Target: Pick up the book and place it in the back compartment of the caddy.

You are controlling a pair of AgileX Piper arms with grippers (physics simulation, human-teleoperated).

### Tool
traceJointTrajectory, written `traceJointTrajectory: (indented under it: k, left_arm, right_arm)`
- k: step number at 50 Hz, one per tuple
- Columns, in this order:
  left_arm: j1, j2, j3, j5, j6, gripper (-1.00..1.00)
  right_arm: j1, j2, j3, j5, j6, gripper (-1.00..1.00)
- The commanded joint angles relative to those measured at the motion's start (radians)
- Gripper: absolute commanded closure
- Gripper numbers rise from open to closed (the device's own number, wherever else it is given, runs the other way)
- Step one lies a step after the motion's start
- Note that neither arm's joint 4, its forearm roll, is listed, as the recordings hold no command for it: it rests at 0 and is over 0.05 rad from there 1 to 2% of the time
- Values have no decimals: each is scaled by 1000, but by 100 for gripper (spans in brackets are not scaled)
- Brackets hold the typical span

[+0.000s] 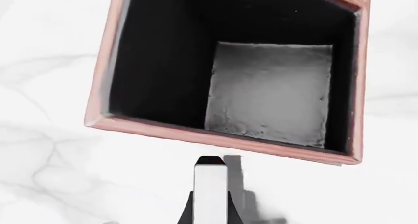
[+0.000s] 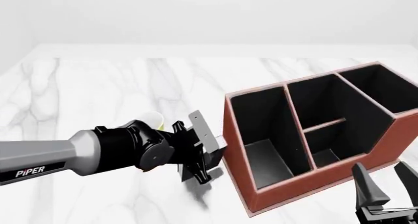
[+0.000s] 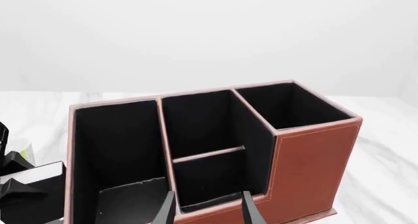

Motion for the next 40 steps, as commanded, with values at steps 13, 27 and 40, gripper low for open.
traceJointTrajectory:
  k: [13, 27, 40]
  left_arm:
    - [-121, -190, -41, 186, -14, 100]
    - [-114, -279, -206, 440, 66, 100]
    - [-122, -318, -420, 642, 156, 100]
  right_arm:
    - [0, -13, 0, 10, -3, -100]
    - [3, -32, 0, 27, -5, -100]
    - [2, -44, 1, 33, -5, -100]
